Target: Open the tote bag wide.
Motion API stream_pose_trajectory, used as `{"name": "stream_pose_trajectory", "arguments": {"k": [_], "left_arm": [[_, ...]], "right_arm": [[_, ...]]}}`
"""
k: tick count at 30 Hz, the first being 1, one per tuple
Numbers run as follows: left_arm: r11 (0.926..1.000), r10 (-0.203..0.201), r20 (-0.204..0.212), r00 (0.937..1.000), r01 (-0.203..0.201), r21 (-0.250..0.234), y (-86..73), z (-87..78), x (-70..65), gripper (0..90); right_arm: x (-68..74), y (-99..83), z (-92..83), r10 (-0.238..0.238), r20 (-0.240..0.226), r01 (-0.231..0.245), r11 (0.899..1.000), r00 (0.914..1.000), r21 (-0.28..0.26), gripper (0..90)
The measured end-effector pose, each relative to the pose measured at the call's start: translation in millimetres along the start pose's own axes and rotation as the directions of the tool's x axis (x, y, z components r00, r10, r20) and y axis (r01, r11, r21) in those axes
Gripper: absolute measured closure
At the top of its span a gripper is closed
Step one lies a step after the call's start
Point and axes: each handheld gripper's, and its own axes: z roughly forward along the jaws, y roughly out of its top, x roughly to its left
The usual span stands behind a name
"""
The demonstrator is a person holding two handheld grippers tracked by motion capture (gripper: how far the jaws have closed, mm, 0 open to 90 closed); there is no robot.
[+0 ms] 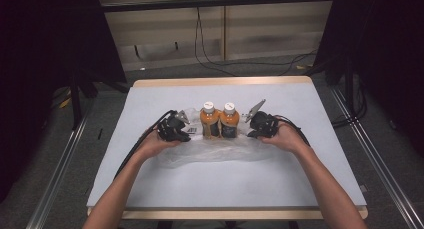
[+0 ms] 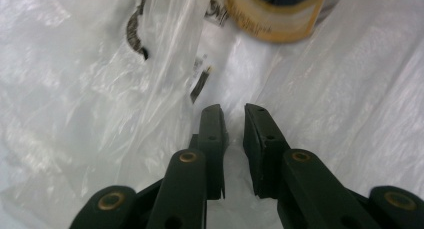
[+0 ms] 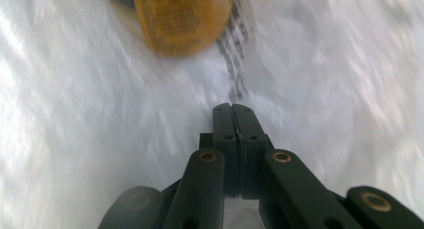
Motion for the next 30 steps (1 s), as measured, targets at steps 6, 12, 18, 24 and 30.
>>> {"name": "stream_pose_trajectory", "arguments": {"k": [6,12,18,24,30], "left_arm": [[0.9995,0.016,-0.017,0.9997,-0.015,0.028,-0.4,-2.4,-1.5,76.4],[0.9995,0.016,-0.005,0.9999,-0.016,0.028,0.3,-2.7,-0.5,75.4],[0.9975,0.041,-0.029,0.9988,-0.039,0.059,-3.2,-6.2,3.2,77.7],[0.9952,0.054,-0.051,0.9973,-0.049,0.085,-12.1,-9.8,10.3,85.6],[0.9875,0.075,-0.076,0.9943,-0.064,0.144,-20.9,-15.4,15.2,90.0]], "right_arm": [[-5.5,-14.4,-9.4,-0.036,0.07,0.031,0.997,0.9969,0.066,90.0],[-19.8,-31.2,-18.0,-0.006,0.104,-0.004,0.995,0.9946,0.099,90.0],[-28.3,-44.6,-24.3,0.016,0.13,-0.032,0.992,0.9914,0.119,90.0],[-27.5,-49.0,-26.5,-0.014,0.14,-0.004,0.992,0.99,0.128,90.0],[-20.8,-55.6,-30.4,-0.001,0.123,-0.014,0.992,0.9925,0.124,90.0]]}}
